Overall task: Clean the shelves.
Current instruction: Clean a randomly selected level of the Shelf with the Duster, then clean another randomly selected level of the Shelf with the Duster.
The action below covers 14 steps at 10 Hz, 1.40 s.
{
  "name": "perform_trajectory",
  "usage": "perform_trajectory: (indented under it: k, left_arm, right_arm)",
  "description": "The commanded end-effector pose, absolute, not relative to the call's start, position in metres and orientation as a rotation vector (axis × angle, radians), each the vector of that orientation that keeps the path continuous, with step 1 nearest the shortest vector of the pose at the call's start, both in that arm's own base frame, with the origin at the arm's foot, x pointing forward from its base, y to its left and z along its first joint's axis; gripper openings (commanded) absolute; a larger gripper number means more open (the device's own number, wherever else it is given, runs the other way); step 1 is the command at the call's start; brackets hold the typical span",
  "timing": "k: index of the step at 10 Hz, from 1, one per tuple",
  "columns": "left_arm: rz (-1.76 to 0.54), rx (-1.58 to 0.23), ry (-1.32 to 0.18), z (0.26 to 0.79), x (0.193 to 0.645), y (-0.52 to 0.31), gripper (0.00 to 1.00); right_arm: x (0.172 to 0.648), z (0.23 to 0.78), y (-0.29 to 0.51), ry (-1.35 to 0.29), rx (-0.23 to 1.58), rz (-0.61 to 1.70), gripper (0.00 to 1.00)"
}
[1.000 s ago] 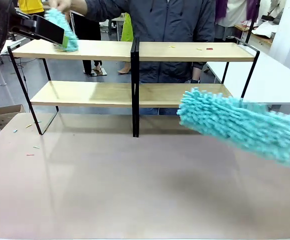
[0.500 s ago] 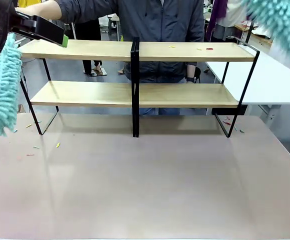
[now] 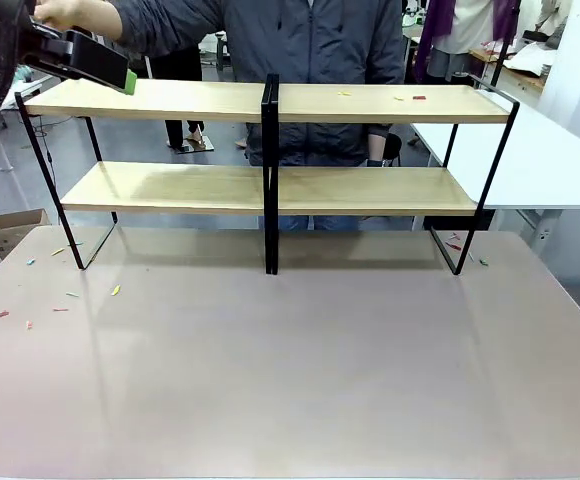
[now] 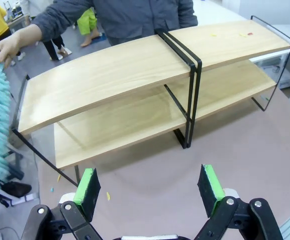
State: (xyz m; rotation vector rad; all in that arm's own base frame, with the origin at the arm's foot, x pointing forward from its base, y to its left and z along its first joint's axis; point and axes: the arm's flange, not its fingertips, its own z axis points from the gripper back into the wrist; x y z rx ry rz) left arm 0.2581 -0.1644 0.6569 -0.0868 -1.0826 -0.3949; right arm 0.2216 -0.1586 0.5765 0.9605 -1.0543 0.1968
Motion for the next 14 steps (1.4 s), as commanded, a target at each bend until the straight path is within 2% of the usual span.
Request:
perform_trajectory:
  k: [1,12,14]
  left_arm:
    - [-0.395,-0.087,-1.085,0.658,0.258,-0.163,1.0]
    - [-0.395,-0.087,-1.085,0.658,0.258,-0.163,1.0]
    - [-0.395,-0.087,-1.085,0.658,0.258,-0.163,1.0]
  right_arm:
    - [0.212,0.581,-0.15,-0.992,0.973,0.283,0.13]
    - [0.212,0.576,-0.147,-0.978,0.984,0.258,0.13]
    - [0.243,0.61,-0.054,-0.825,0.91,0.564,0.13]
